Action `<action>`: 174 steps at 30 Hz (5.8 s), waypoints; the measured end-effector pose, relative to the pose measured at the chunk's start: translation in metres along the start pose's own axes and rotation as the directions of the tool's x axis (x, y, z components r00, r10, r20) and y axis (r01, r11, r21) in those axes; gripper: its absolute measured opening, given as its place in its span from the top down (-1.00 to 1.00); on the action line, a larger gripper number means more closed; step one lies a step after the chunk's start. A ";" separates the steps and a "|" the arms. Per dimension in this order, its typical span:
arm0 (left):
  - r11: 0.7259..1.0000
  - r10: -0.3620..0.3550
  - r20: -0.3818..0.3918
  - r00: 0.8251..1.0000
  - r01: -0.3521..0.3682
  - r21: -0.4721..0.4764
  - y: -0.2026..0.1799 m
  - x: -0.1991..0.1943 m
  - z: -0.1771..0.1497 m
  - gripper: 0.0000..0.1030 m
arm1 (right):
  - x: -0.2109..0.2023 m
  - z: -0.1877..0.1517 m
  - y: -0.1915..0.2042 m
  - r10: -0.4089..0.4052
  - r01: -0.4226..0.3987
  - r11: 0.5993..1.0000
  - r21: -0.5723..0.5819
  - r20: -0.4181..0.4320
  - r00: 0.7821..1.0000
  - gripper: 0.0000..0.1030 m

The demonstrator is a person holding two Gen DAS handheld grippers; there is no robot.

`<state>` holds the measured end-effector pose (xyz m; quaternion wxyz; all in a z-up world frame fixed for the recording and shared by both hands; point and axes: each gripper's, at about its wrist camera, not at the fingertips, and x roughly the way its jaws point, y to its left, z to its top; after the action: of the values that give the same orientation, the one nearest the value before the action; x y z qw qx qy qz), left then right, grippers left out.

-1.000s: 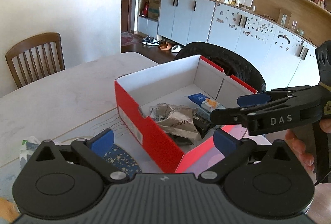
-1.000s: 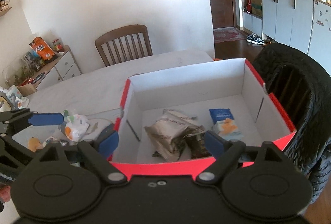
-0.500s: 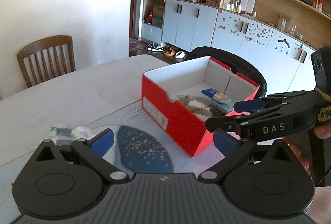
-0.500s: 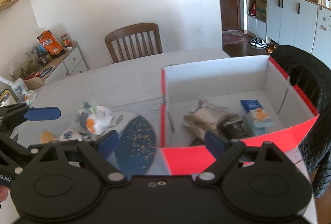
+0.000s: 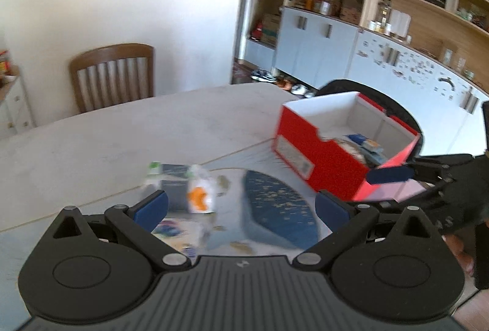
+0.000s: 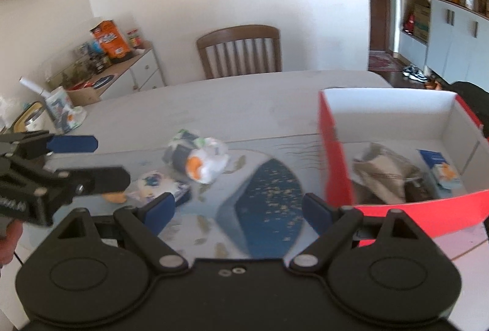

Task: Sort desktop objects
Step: 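Withdraw both grippers from the red box back toward the snack pile, then grasp the yellow bottle-shaped snack with the left gripper while the right grasps the white cable, then carry the yellow snack and white cable with both grippers over the red box, then open the left gripper to drop the yellow snack while the right releases the cable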

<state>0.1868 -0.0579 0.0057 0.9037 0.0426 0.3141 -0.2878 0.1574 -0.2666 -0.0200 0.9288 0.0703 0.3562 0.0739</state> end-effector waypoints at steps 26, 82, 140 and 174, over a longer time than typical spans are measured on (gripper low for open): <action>0.986 0.163 -0.048 0.985 -0.162 0.033 0.111 0.012 -0.077 -0.99 | 0.041 -0.077 0.116 -0.030 0.019 0.995 -0.100 -0.101 0.994 -0.73; 0.983 0.177 -0.173 0.969 -0.181 -0.011 0.146 0.080 -0.087 -0.45 | 0.090 -0.092 0.126 -0.124 0.091 0.977 -0.191 -0.167 0.978 0.71; 0.992 -0.039 -0.171 0.985 0.059 0.114 -0.104 0.071 0.008 -0.44 | -0.023 -0.009 -0.087 -0.021 0.021 1.000 0.014 -0.060 0.998 0.73; 0.925 -0.111 -0.275 0.955 0.201 0.322 -0.246 0.208 0.098 -0.44 | -0.007 0.037 -0.284 -0.183 0.192 0.967 0.166 -0.065 0.981 1.00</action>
<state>0.2382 -0.3897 -0.0134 0.8088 0.2117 0.3731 -0.4022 0.2018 -0.5493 -0.0407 0.9131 0.1142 0.3889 -0.0435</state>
